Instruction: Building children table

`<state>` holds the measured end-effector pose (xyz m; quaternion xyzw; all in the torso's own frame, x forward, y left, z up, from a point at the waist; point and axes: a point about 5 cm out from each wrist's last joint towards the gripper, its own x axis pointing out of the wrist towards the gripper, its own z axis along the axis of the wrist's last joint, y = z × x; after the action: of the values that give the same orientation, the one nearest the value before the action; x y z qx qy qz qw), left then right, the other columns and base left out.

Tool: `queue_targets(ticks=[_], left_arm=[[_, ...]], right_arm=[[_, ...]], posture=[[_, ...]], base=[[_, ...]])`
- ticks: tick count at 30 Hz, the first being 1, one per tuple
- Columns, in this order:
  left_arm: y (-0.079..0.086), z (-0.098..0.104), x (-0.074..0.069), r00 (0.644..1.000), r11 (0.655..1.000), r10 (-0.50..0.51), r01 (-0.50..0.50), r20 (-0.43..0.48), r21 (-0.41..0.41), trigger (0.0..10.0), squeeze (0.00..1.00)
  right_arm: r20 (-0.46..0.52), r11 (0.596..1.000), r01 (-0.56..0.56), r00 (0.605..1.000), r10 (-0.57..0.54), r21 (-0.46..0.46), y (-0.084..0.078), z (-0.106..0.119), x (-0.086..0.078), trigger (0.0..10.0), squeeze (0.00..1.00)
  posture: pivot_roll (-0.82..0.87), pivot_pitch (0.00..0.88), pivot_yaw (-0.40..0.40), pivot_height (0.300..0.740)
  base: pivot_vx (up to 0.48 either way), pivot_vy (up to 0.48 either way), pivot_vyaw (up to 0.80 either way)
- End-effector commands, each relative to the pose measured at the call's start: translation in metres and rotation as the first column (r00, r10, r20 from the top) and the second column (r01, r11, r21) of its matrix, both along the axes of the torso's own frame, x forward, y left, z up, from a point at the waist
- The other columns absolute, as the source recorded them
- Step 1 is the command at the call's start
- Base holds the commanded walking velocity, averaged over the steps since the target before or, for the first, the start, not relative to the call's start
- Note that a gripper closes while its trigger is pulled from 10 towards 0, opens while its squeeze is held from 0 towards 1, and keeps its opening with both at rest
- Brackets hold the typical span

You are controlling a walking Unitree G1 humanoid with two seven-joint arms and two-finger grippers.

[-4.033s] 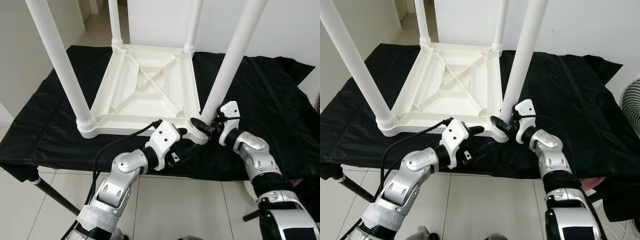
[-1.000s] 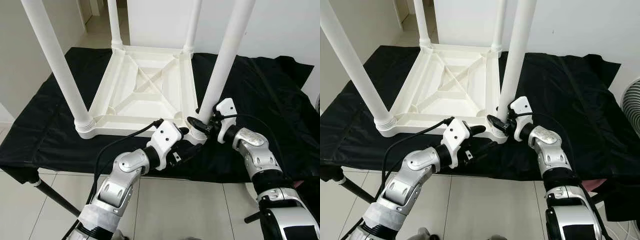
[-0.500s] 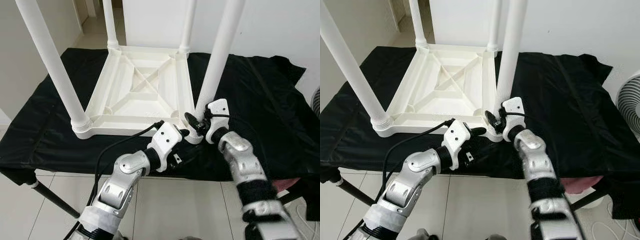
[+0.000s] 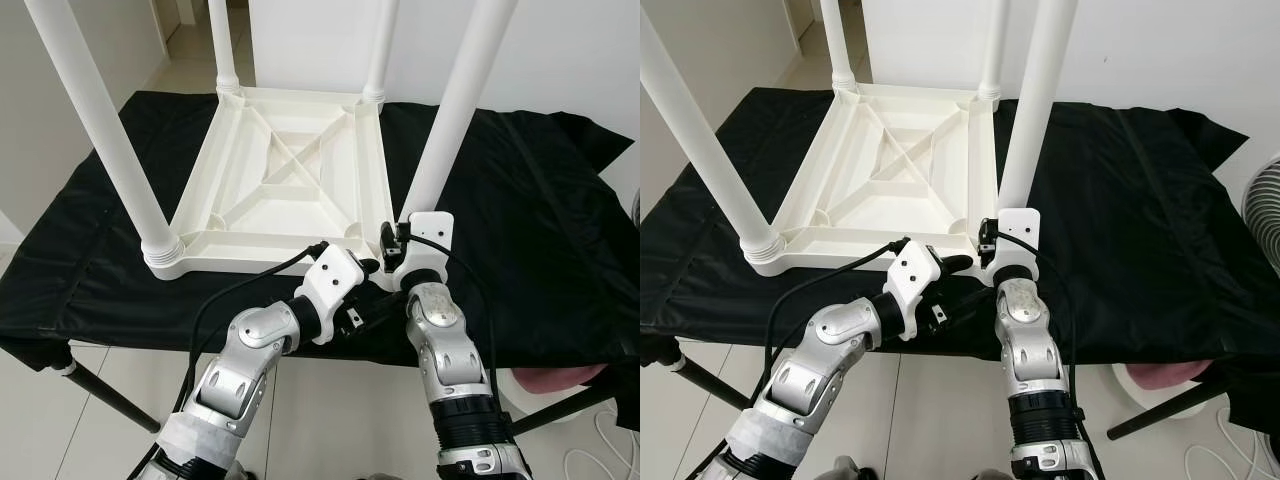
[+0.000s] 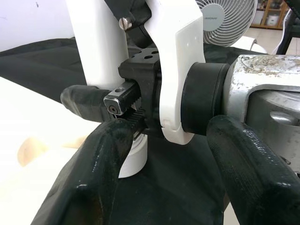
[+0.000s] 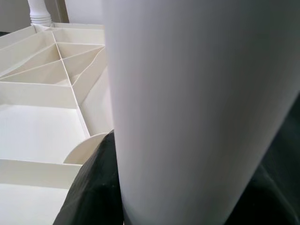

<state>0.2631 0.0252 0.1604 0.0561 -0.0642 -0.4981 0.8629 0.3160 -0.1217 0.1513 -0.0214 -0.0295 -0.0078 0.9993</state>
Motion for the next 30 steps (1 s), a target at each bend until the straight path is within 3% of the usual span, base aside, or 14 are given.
queue_targets(ticks=[1,8,12,18,19,22,26,28,30], left_arm=[[-0.002,0.0,-0.001,1.0,1.0,0.019,-0.019,-0.004,-0.003,10.0,0.0],[-0.001,0.0,-0.001,1.0,1.0,0.024,-0.024,-0.004,-0.003,10.0,0.0],[-0.002,-0.001,-0.002,1.0,1.0,0.024,-0.024,-0.007,-0.004,10.0,0.0],[-0.001,-0.001,-0.002,1.0,1.0,0.027,-0.027,-0.007,-0.005,10.0,0.0],[-0.001,-0.001,-0.001,1.0,1.0,0.027,-0.027,-0.006,-0.003,10.0,0.0],[0.0,-0.001,-0.001,1.0,1.0,0.028,-0.028,-0.005,-0.002,10.0,0.0],[0.0,0.001,0.001,1.0,1.0,0.03,-0.03,0.0,-0.003,10.0,0.0],[0.0,0.001,0.001,1.0,1.0,0.03,-0.03,0.0,-0.003,10.0,0.0],[0.0,0.002,0.002,1.0,1.0,0.029,-0.029,0.001,-0.003,10.0,0.0]], right_arm=[[-0.085,0.999,0.043,0.995,-0.042,0.004,-0.006,-0.015,-0.004,10.0,1.0],[-0.044,0.998,-0.011,0.999,0.014,0.057,-0.002,-0.007,-0.006,10.0,1.0],[-0.034,0.989,-0.11,0.993,0.113,0.095,-0.004,-0.005,-0.005,10.0,1.0],[-0.067,0.954,-0.298,0.952,0.3,0.031,-0.026,-0.006,0.003,10.0,1.0],[-0.069,0.935,-0.354,0.933,0.353,-0.001,-0.03,-0.004,0.005,10.0,0.0],[-0.069,0.904,-0.424,0.905,0.42,-0.051,-0.034,-0.001,0.007,10.0,0.0],[-0.104,0.791,-0.589,0.808,0.58,-0.166,-0.044,0.007,0.015,10.0,0.0],[-0.104,0.791,-0.589,0.808,0.58,-0.166,-0.044,0.007,0.015,10.0,0.0],[-0.113,0.756,-0.625,0.78,0.616,-0.191,-0.045,0.01,0.019,10.0,0.0]], posture=[[-0.11,0.034,0.01,0.74],[-0.11,0.034,0.008,0.74],[-0.11,0.034,0.006,0.74],[-0.11,0.032,0.008,0.74],[-0.11,0.032,0.008,0.74],[-0.11,0.032,0.008,0.74],[-0.11,0.035,0.013,0.74],[-0.11,0.035,0.013,0.74],[-0.12,0.032,0.023,0.74]], base=[[0.0,0.0,0.0],[0.0,0.0,0.0],[0.0,0.0,0.0],[0.0,0.0,0.0],[0.0,0.0,0.0],[0.0,0.0,0.0],[0.0,0.0,0.0],[0.0,0.0,0.0],[0.0,0.0,0.0]])
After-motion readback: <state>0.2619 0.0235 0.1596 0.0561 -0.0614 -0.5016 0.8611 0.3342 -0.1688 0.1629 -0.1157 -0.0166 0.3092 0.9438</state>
